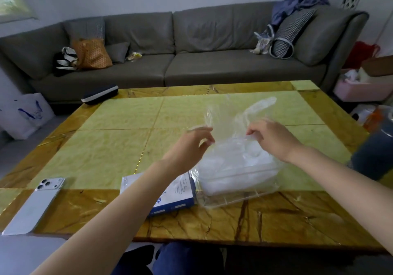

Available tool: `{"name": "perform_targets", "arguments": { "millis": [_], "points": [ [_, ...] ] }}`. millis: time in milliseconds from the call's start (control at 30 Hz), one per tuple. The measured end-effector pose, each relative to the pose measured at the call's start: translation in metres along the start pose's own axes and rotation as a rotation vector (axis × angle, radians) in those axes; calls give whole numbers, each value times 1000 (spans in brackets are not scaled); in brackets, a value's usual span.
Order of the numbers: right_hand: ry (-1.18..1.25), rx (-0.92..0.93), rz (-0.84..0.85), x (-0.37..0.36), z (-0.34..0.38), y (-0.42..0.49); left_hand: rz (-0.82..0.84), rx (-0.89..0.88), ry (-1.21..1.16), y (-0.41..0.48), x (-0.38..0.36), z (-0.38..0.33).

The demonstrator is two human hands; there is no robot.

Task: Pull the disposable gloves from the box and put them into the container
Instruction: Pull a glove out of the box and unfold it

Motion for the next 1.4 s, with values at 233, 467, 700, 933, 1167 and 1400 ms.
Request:
{"name": "perform_targets", "arguments": {
  "millis": [233,467,700,933,1167,1400],
  "points": [
    [-76,-136,542,-42,-14,14,534,173,342,23,-38,10],
    [-259,-74,1042,-55,-7,23,942,255,607,48,-68,14],
    [104,-182,767,-47,3,40,617,96,513,68,-77,14],
    [-143,-70,817,-74,-8,43,858,113,435,67,-102,34],
    [-326,-147,925,-82,-32,39,963,182,469,69,-107,42],
    [-297,-210,950,-76,-25,35,908,135,523,62,-98,35]
  ]
}}
Point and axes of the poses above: each hand's wrist, its own y-axis towards the middle knuckle, its own x-axis out of the back of the hand, z = x × y, the point moved 2 cm from there along y, towards the middle knuckle, and after that the axes turned 3 degrees about z, right-handed, at the moved point
